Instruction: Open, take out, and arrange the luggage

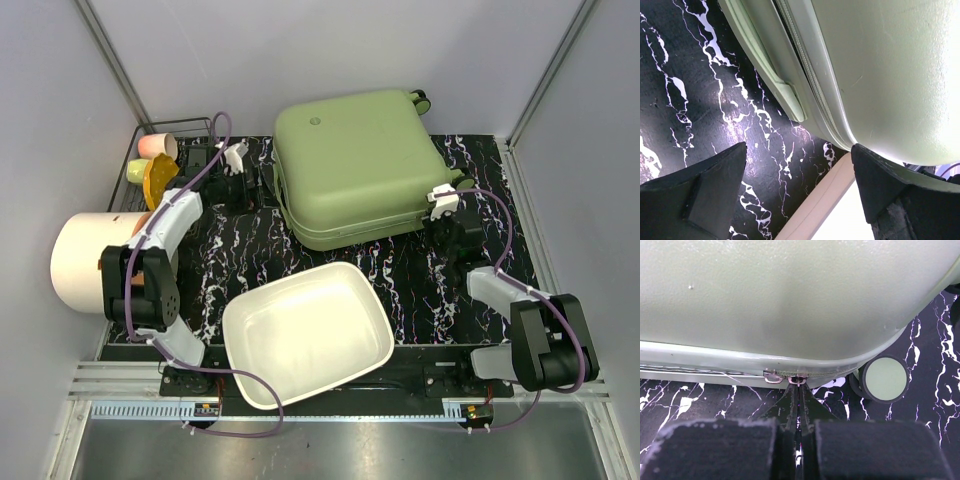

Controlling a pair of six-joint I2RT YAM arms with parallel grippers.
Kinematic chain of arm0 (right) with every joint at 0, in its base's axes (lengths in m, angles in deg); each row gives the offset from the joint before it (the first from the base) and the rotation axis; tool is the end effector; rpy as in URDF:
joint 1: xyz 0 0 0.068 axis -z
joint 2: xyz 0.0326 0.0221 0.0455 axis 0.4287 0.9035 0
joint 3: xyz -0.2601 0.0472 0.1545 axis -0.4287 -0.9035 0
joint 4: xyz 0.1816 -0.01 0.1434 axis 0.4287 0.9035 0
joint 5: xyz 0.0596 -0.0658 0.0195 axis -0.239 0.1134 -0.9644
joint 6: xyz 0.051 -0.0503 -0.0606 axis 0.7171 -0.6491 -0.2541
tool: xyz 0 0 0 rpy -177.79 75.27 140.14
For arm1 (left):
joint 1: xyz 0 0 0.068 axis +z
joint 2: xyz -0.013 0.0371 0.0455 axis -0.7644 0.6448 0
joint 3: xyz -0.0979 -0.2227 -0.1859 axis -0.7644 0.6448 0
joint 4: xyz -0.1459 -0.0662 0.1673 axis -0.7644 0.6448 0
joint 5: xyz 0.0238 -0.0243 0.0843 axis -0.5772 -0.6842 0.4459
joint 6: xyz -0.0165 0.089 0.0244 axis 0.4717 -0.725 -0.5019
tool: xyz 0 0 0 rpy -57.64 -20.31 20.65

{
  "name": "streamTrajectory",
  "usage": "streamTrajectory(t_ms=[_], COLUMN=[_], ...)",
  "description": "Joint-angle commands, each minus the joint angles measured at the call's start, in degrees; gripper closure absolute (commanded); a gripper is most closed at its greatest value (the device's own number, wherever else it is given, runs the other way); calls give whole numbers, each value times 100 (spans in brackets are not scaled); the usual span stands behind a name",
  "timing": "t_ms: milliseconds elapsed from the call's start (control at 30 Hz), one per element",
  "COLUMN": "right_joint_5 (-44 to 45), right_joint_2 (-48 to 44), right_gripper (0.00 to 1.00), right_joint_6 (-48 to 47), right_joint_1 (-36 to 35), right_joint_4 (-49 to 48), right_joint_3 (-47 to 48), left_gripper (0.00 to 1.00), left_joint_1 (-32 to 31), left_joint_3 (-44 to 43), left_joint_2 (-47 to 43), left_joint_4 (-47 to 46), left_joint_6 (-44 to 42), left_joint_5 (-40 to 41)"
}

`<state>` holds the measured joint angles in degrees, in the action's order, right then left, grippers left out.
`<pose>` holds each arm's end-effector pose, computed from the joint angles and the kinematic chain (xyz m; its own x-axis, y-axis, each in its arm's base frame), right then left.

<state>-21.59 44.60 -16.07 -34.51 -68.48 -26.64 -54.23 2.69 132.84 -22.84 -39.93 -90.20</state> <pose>0.2821 0.0534 0.2402 -0.2474 -0.2541 -0.9350 -0.3057 0.9362 -0.1736 0.3521 -0.0747 0.2841 -0.8392 -0.1469 -0.5236 0.2241 0.7839 -0.5790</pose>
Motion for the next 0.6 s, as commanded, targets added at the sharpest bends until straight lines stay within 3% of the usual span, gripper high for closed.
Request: streamTrajectory(t_ms=[0,133,300,567], right_joint_5=[56,-637,-771,-885], right_joint_2=[-90,-231,-179,-161], right_gripper=[100,100,100,100], right_joint_6=[-301,-355,-504,-522], right_joint_1=[24,235,411,473], right_joint_4=[-285,93,296,357], right_joint_3=[82,153,205,197], left_gripper=[11,12,14,29], left_joint_1=[43,34,-1,-159], left_joint_3=[-354,-538,-662,-732], left_joint_2=[132,325,606,1054], left_joint_4=[-230,-230,-309,-625], left_joint_6=[88,149,264,711], left_joint_5=[-59,-15,231,872])
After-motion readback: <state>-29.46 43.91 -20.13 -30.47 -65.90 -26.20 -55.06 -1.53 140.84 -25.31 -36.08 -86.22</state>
